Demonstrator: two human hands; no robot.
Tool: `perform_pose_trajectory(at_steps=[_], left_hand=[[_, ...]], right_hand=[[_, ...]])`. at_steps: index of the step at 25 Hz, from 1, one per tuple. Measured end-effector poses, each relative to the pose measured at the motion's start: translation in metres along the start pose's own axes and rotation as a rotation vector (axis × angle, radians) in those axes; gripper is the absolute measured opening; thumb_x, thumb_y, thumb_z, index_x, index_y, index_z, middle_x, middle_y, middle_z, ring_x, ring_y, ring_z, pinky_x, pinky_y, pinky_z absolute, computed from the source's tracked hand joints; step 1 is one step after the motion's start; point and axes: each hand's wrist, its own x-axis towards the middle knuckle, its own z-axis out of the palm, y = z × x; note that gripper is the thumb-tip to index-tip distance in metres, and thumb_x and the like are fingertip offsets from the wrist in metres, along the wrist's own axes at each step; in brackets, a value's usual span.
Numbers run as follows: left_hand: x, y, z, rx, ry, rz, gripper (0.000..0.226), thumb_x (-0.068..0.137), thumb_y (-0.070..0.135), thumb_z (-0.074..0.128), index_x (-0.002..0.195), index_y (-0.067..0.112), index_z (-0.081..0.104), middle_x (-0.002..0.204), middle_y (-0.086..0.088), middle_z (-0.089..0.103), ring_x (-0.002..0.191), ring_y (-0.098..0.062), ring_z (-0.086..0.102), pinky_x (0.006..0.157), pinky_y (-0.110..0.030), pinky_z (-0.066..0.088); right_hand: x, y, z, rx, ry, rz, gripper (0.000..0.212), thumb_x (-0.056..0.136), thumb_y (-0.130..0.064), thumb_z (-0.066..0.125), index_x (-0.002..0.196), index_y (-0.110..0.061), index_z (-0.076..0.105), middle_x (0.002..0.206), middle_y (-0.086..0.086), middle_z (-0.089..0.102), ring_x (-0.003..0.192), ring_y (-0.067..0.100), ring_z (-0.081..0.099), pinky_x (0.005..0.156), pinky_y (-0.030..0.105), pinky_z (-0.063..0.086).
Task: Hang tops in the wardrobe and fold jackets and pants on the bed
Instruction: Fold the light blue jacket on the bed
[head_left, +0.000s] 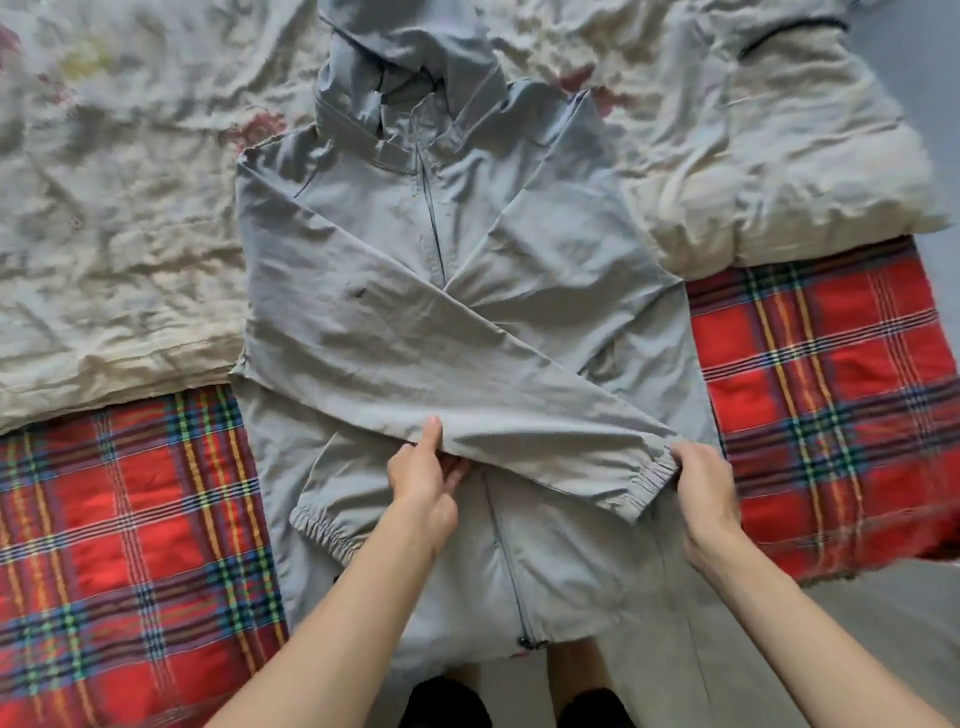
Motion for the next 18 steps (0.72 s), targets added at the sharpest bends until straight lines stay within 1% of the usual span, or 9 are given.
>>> perform_pose_trajectory(at_steps=[2, 4, 6, 7, 10, 12, 13, 15, 18], left_hand=[[0.002, -0.009, -0.004, 0.062, -0.014, 0.064, 0.026, 0.096, 0.019, 0.063, 0.117, 0.005, 0.058, 0.115, -0.014, 0.067, 0.101, -0.029, 0.067, 0.072, -0.04, 0.057], [0.004, -0.016, -0.009, 0.159, 0.01, 0.092, 0.013, 0.097, 0.016, 0.063, 0.103, 0.007, 0.056, 0.112, -0.016, 0.066, 0.091, -0.028, 0.067, 0.067, -0.036, 0.059], [0.005, -0.019, -0.013, 0.229, 0.096, 0.149, 0.014, 0.095, 0.015, 0.064, 0.1, 0.008, 0.052, 0.113, -0.021, 0.065, 0.089, -0.03, 0.066, 0.062, -0.033, 0.059], [0.004, -0.017, -0.015, 0.315, 0.189, 0.22, 0.021, 0.093, 0.016, 0.066, 0.106, 0.009, 0.05, 0.117, -0.022, 0.064, 0.094, -0.032, 0.065, 0.069, -0.035, 0.059], [-0.002, -0.002, -0.016, 0.775, 0.456, 0.808, 0.049, 0.088, 0.024, 0.066, 0.129, 0.011, 0.044, 0.135, -0.016, 0.047, 0.125, -0.032, 0.047, 0.103, -0.04, 0.037], [0.011, 0.011, -0.018, 1.225, 0.351, 1.269, 0.064, 0.094, 0.041, 0.056, 0.146, 0.012, 0.033, 0.15, -0.016, 0.031, 0.139, -0.029, 0.029, 0.115, -0.038, 0.021], [0.023, 0.022, -0.02, 1.47, 0.259, 1.368, 0.07, 0.097, 0.051, 0.046, 0.153, 0.014, 0.024, 0.158, -0.016, 0.021, 0.146, -0.028, 0.02, 0.119, -0.037, 0.013], [0.054, 0.037, -0.028, 1.851, 0.157, 1.286, 0.08, 0.094, 0.067, 0.022, 0.158, 0.021, 0.012, 0.165, -0.015, 0.006, 0.152, -0.03, 0.004, 0.124, -0.043, 0.004], [0.081, 0.046, -0.043, 2.003, 0.148, 1.22, 0.084, 0.091, 0.071, 0.016, 0.158, 0.021, 0.013, 0.165, -0.015, 0.006, 0.152, -0.034, 0.005, 0.122, -0.048, 0.005]], right_hand=[[-0.002, 0.003, -0.002, 0.093, -0.008, -0.011, 0.033, 0.088, -0.031, 0.056, 0.111, -0.008, 0.059, 0.106, 0.011, 0.065, 0.096, 0.029, 0.06, 0.08, 0.041, 0.043], [-0.008, 0.008, -0.006, -0.056, 0.02, -0.099, 0.034, 0.099, -0.025, 0.053, 0.127, -0.007, 0.046, 0.116, 0.01, 0.057, 0.099, 0.028, 0.054, 0.073, 0.032, 0.033], [-0.012, 0.017, -0.01, -0.237, 0.088, -0.357, 0.041, 0.099, -0.015, 0.055, 0.136, -0.006, 0.039, 0.126, 0.015, 0.05, 0.105, 0.03, 0.051, 0.079, 0.03, 0.034], [-0.016, 0.017, -0.01, -0.341, 0.165, -0.505, 0.048, 0.095, -0.01, 0.06, 0.138, -0.005, 0.04, 0.127, 0.019, 0.047, 0.108, 0.033, 0.05, 0.085, 0.033, 0.038], [-0.021, 0.019, 0.011, -0.589, 0.19, -0.95, 0.055, 0.085, -0.011, 0.068, 0.137, -0.007, 0.05, 0.133, 0.019, 0.043, 0.118, 0.033, 0.046, 0.103, 0.04, 0.036], [-0.02, 0.017, 0.041, -0.714, 0.008, -1.184, 0.057, 0.09, -0.026, 0.059, 0.143, -0.008, 0.049, 0.147, 0.018, 0.038, 0.135, 0.032, 0.038, 0.115, 0.043, 0.028], [-0.016, 0.015, 0.05, -0.823, -0.042, -1.225, 0.061, 0.092, -0.034, 0.053, 0.147, -0.01, 0.044, 0.153, 0.018, 0.033, 0.142, 0.033, 0.031, 0.118, 0.046, 0.023], [0.008, 0.027, 0.05, -1.021, -0.034, -1.14, 0.072, 0.093, -0.05, 0.042, 0.154, -0.012, 0.032, 0.16, 0.022, 0.021, 0.149, 0.037, 0.017, 0.121, 0.049, 0.014], [0.025, 0.046, 0.031, -1.08, 0.026, -0.943, 0.079, 0.097, -0.057, 0.029, 0.156, -0.006, 0.019, 0.162, 0.025, 0.008, 0.151, 0.04, 0.006, 0.122, 0.051, 0.01]])
